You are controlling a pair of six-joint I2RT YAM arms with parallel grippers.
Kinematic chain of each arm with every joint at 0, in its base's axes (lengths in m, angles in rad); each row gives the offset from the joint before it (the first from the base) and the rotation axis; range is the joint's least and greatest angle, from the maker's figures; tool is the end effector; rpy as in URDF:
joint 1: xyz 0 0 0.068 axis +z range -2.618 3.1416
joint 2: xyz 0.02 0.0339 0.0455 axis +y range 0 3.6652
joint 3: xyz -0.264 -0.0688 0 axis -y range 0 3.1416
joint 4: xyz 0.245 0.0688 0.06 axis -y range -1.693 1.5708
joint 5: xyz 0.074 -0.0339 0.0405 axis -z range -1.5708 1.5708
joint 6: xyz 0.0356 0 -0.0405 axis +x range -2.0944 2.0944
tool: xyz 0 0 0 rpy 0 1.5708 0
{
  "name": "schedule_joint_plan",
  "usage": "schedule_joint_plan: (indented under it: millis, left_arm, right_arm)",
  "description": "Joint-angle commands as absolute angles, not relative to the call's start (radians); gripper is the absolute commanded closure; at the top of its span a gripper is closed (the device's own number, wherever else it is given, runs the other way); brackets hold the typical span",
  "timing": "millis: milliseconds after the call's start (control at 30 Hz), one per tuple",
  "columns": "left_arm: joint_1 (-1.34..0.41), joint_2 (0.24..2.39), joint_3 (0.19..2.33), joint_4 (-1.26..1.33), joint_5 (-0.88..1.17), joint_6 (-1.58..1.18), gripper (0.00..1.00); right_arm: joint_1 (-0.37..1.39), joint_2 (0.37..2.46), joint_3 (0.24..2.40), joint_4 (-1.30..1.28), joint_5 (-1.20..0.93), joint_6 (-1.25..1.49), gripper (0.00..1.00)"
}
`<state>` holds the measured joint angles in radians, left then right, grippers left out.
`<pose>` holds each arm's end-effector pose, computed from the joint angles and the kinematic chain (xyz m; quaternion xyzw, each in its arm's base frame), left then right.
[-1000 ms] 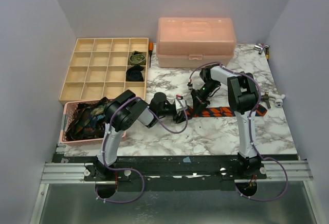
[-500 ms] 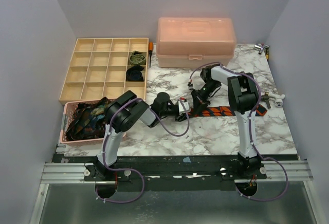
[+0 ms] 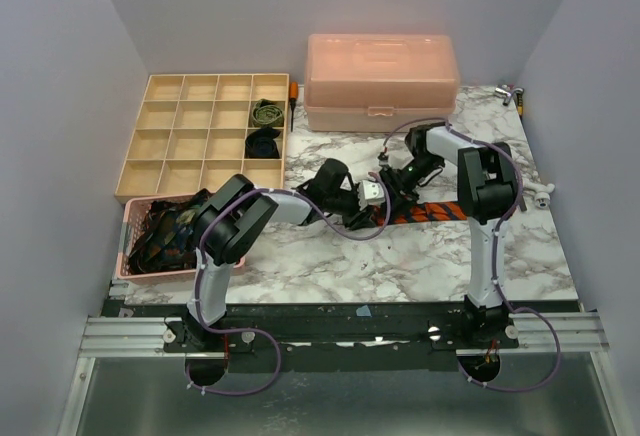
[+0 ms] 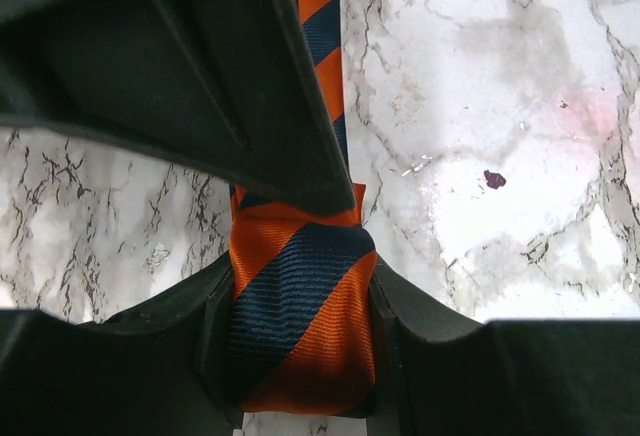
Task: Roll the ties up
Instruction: Roll the tie at the center of the board.
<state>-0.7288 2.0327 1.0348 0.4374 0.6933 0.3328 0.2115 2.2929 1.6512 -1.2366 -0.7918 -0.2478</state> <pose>0.2883 -0.2879 0.1226 0.5584 0.6266 -0.3810 0.3878 0.3825 0.1080 0.1187 0.1500 -0.9013 -0.3836 0.1344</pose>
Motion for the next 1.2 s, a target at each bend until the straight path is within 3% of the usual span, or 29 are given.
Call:
schedule_joint_plan:
  millis: [0, 267, 467, 600, 833, 933, 1000, 1033, 1167]
  left_arm:
    - [-0.726, 2.066, 1.083, 0.017, 0.603, 0.367, 0.96]
    - [-0.726, 2.060, 1.102, -0.081, 0.599, 0.410, 0.97]
    - [-0.726, 2.067, 1.120, -0.106, 0.586, 0.426, 0.96]
    - [-0.726, 2.073, 1.126, -0.114, 0.583, 0.427, 0.96]
    - [-0.725, 2.082, 1.143, -0.123, 0.573, 0.414, 0.94]
    - [-0.724, 2.078, 1.143, -0.113, 0.580, 0.407, 0.84]
    - [-0.721, 2.059, 1.122, -0.078, 0.605, 0.407, 0.69]
    - [-0.719, 2.046, 1.103, -0.043, 0.624, 0.405, 0.57]
    - [-0.682, 1.981, 1.001, 0.176, 0.723, 0.348, 0.39]
  right_arm:
    - [0.184, 2.211, 1.605, -1.145, -0.791, -0.314, 0.53]
    - [0.176, 2.277, 1.635, -1.125, -0.903, -0.287, 0.65]
    - [0.192, 2.260, 1.607, -1.098, -1.002, -0.264, 0.87]
    - [0.206, 2.262, 1.570, -1.089, -0.993, -0.259, 0.95]
    - [0.227, 2.295, 1.515, -1.035, -0.898, -0.255, 0.99]
    - [0.233, 2.332, 1.515, -0.977, -0.811, -0.200, 1.00]
    - [0.233, 2.349, 1.520, -0.950, -0.753, -0.170, 1.00]
    - [0.233, 2.355, 1.522, -0.947, -0.732, -0.162, 1.00]
    - [0.233, 2.374, 1.523, -0.949, -0.665, -0.140, 1.00]
